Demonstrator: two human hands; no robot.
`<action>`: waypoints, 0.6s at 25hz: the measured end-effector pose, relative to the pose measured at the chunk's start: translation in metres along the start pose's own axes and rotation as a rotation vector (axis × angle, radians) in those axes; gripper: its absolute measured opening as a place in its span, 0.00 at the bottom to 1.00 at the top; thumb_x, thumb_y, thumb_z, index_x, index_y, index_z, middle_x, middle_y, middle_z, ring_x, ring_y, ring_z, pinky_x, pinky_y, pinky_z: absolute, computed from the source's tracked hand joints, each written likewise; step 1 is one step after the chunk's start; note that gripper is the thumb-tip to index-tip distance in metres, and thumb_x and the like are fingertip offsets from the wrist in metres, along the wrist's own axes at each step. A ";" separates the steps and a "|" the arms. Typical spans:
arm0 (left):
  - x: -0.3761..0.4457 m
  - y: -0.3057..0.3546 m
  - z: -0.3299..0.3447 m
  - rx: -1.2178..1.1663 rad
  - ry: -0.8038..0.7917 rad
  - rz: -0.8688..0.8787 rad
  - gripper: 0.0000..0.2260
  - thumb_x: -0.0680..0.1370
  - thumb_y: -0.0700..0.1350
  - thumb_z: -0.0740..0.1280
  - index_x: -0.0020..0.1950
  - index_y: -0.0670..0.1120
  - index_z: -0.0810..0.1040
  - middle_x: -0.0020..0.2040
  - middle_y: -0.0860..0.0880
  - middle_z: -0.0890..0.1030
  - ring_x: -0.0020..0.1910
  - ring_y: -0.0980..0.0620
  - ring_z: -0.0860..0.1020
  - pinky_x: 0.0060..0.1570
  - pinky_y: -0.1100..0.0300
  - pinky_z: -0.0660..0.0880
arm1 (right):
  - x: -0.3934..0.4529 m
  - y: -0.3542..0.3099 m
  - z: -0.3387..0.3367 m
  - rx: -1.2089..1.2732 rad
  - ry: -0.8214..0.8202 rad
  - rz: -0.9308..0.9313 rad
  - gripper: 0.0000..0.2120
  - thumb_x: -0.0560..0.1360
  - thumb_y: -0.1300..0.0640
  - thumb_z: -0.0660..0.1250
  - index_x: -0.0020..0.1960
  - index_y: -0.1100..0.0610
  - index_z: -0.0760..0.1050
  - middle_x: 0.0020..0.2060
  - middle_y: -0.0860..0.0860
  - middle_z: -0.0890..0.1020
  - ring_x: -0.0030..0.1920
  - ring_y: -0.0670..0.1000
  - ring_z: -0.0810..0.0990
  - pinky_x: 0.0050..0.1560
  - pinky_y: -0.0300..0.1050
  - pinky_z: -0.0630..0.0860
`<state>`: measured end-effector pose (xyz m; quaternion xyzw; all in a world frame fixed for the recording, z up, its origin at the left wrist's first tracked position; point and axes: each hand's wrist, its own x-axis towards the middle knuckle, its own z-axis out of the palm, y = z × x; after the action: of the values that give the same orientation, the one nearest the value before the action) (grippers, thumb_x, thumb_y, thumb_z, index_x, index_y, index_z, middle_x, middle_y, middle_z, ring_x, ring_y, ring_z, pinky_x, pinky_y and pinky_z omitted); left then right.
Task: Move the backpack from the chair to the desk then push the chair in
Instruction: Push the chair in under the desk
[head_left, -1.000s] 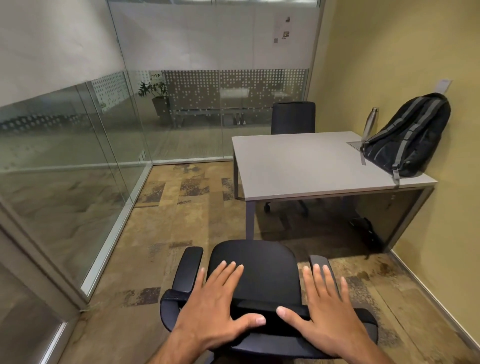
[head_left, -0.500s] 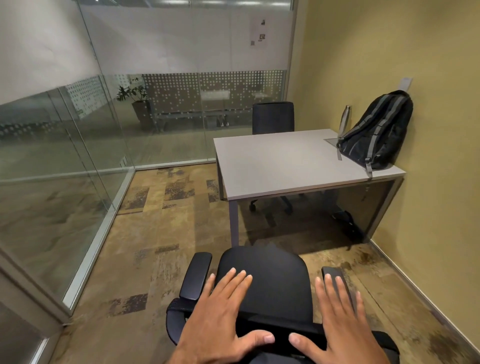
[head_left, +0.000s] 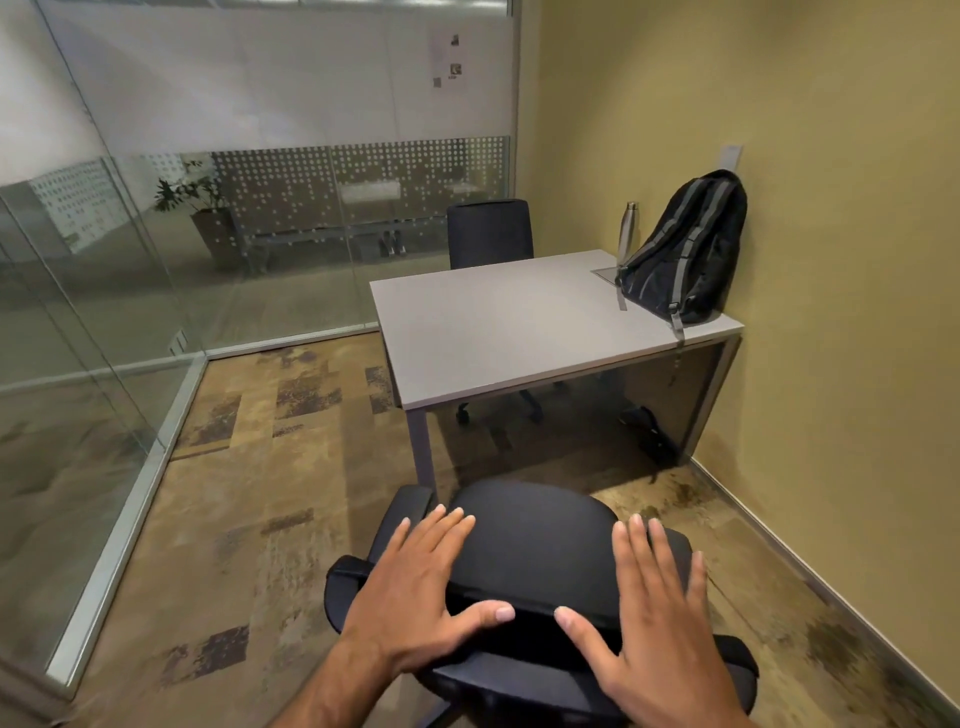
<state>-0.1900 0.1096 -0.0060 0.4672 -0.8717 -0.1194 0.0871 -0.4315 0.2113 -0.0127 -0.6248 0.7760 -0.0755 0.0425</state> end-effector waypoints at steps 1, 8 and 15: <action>0.009 0.004 0.003 0.001 0.000 -0.001 0.52 0.67 0.84 0.48 0.83 0.54 0.51 0.83 0.57 0.52 0.81 0.60 0.44 0.80 0.54 0.40 | 0.006 0.008 0.000 -0.002 0.012 -0.002 0.52 0.66 0.19 0.29 0.78 0.51 0.27 0.79 0.48 0.31 0.77 0.50 0.25 0.76 0.60 0.27; 0.077 0.054 0.028 -0.019 0.051 -0.050 0.52 0.67 0.84 0.41 0.83 0.54 0.43 0.84 0.56 0.47 0.81 0.59 0.40 0.78 0.53 0.34 | 0.067 0.092 -0.006 0.049 0.111 -0.043 0.51 0.69 0.18 0.34 0.81 0.50 0.32 0.80 0.46 0.34 0.76 0.43 0.23 0.76 0.52 0.25; 0.158 0.121 0.055 -0.015 0.108 -0.196 0.54 0.66 0.84 0.39 0.83 0.52 0.41 0.84 0.54 0.44 0.81 0.56 0.39 0.79 0.51 0.37 | 0.153 0.192 -0.016 0.139 0.173 -0.246 0.53 0.70 0.18 0.49 0.83 0.51 0.45 0.83 0.47 0.44 0.80 0.43 0.34 0.80 0.50 0.34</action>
<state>-0.3870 0.0488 -0.0170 0.5553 -0.8149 -0.1086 0.1255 -0.6521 0.1032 -0.0258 -0.7017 0.6874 -0.1872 0.0092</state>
